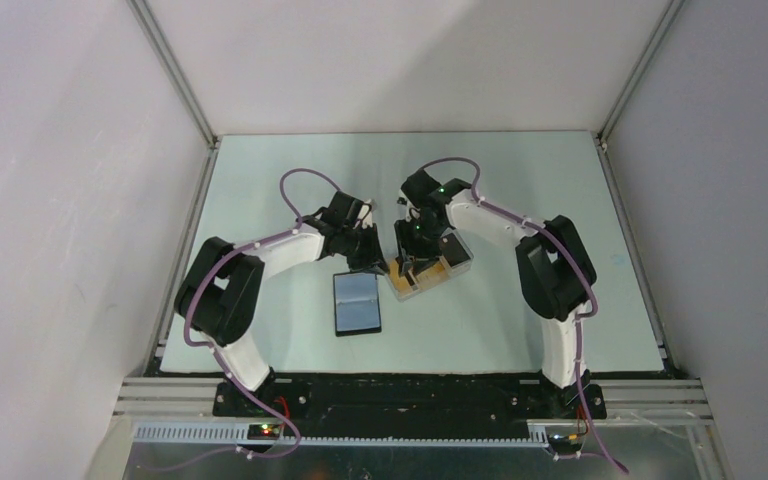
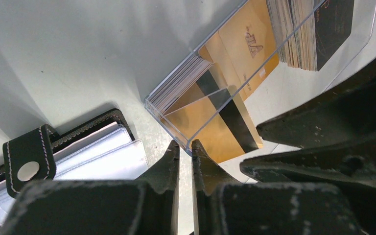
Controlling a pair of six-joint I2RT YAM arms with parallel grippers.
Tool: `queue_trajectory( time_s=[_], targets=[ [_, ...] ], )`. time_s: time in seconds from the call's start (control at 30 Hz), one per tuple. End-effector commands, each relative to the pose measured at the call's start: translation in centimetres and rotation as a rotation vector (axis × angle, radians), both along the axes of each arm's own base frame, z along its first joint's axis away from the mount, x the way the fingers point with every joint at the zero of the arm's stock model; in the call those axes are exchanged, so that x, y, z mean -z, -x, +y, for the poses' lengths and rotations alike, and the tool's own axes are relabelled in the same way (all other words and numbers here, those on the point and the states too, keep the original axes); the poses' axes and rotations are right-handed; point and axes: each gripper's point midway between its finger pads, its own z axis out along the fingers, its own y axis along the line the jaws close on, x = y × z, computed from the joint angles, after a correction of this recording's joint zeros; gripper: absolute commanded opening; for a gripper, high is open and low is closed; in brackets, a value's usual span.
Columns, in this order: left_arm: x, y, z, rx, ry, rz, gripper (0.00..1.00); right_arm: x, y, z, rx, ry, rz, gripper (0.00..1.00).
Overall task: Put the credit cards into the card holder
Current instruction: Pick up the credit card from the storage box.
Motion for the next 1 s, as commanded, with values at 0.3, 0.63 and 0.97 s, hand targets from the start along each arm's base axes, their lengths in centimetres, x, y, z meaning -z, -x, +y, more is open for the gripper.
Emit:
queue_trajectory(
  time_s=[0.3,0.63,0.97],
  targets=[
    [3.1,1.6,0.5,0.031,-0.072,0.067,0.00,-3.2,-0.3,1.6,0.017,-0.199,0.014,0.35],
    [3.0,1.6,0.5,0.033,-0.069,0.063,0.00,-1.5,0.2,2.2,0.015,-0.271,0.085,0.32],
    [1.9,1.3,0.4,0.029,-0.060,0.027,0.03,0.3,-0.2,1.4,0.035,-0.183,0.050,0.05]
  ],
)
